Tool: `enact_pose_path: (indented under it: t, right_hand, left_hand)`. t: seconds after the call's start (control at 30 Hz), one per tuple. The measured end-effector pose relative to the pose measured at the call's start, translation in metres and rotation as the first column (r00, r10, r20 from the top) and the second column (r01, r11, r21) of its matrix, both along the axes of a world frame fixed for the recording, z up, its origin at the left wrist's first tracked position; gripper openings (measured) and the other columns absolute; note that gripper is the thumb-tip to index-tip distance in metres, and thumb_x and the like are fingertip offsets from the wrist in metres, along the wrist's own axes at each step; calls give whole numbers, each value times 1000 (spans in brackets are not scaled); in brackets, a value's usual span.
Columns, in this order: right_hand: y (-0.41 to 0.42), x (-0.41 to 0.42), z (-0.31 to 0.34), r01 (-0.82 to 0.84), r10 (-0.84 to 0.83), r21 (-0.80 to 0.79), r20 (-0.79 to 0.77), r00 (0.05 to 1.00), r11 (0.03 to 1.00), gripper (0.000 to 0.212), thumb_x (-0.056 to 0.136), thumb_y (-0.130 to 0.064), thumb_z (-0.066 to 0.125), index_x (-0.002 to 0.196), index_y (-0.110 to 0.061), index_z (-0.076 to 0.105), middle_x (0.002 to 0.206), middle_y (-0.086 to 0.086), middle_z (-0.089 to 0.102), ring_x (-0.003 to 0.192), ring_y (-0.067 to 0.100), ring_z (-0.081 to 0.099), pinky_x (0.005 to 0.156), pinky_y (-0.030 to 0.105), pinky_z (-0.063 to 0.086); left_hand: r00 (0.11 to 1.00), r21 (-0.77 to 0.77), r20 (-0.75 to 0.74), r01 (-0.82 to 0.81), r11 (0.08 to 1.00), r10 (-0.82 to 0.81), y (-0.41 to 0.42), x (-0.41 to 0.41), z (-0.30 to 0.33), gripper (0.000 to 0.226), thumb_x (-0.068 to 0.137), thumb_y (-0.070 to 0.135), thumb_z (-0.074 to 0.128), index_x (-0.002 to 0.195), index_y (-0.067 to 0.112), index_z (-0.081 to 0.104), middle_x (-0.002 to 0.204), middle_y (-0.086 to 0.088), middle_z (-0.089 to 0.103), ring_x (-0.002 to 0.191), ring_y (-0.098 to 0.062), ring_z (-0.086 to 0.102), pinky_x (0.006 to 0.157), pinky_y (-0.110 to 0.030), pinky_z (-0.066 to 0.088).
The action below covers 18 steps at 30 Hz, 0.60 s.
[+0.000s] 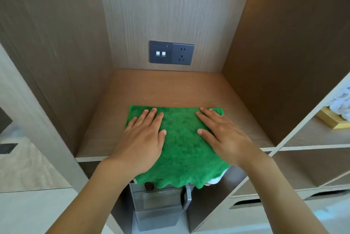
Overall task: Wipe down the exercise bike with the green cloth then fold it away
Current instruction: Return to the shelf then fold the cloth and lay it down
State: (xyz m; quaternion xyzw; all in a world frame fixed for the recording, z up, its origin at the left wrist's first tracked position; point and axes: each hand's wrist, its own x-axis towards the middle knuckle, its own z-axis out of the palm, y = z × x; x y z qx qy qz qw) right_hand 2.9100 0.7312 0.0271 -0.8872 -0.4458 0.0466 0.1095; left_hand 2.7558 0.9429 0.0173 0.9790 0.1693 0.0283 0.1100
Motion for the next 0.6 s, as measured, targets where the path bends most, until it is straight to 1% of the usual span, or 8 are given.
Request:
enact_pose_path:
  t: [0.17, 0.27, 0.33, 0.43, 0.5, 0.57, 0.6]
  right_hand:
    - [24, 32, 6, -21, 17, -77, -54, 998, 997, 67, 110, -54, 28, 168, -26, 12, 176, -5, 2, 162, 15, -1, 131, 37, 1]
    - [42, 54, 10, -29, 23, -122, -51, 998, 992, 66, 111, -51, 28, 168, -24, 11, 176, -1, 1, 162, 18, -1, 131, 37, 1]
    - [53, 66, 13, -31, 25, -133, -47, 999, 991, 65, 112, -50, 28, 168, -23, 12, 176, 1, 2, 163, 20, 1, 130, 37, 2]
    - [64, 80, 15, -21, 15, -111, -49, 999, 994, 64, 112, -49, 30, 168, -21, 17, 176, 3, 6, 163, 23, 5, 130, 38, 5]
    - [66, 82, 16, 0, -2, -88, -26, 1000, 996, 64, 112, -49, 32, 167, -19, 20, 176, 6, 11, 162, 25, 9, 131, 38, 9]
    - [60, 70, 19, 6, -6, -24, 11, 1000, 1000, 65, 111, -48, 36, 166, -16, 24, 175, 8, 17, 161, 26, 13, 130, 38, 12]
    - [55, 58, 20, 0, 0, 27, 7, 1000, 1000, 64, 111, -47, 39, 166, -16, 26, 174, 8, 19, 161, 26, 14, 130, 36, 12]
  left_hand:
    - [997, -22, -80, 22, 1000, -23, 25, 35, 4, 62, 111, 47, 16, 167, 26, -1, 174, 3, -8, 161, -17, -7, 131, -40, 0]
    - [992, -15, -122, 28, 999, -30, 46, 63, 8, 63, 111, 49, 19, 167, 25, 1, 175, 2, -6, 161, -19, -5, 131, -43, 3]
    - [992, -27, -123, 34, 999, -37, 58, 76, 9, 64, 111, 51, 20, 167, 25, 4, 175, 1, -4, 162, -20, -3, 131, -44, 4]
    - [998, -37, -57, 33, 999, -35, 65, 84, 11, 63, 111, 50, 25, 167, 22, 14, 175, -2, 6, 162, -23, 5, 131, -43, 9]
    - [999, 13, 20, 27, 1000, -27, 60, 77, 17, 60, 111, 46, 30, 165, 21, 23, 174, -5, 14, 161, -24, 10, 130, -43, 12]
    - [995, 51, 95, 36, 998, -41, 47, 57, 25, 57, 111, 46, 31, 163, 24, 28, 174, -3, 17, 161, -23, 10, 130, -43, 13]
    - [992, 12, 116, 47, 999, -48, 39, 45, 29, 57, 110, 48, 31, 163, 26, 29, 173, -1, 16, 161, -22, 9, 130, -43, 12]
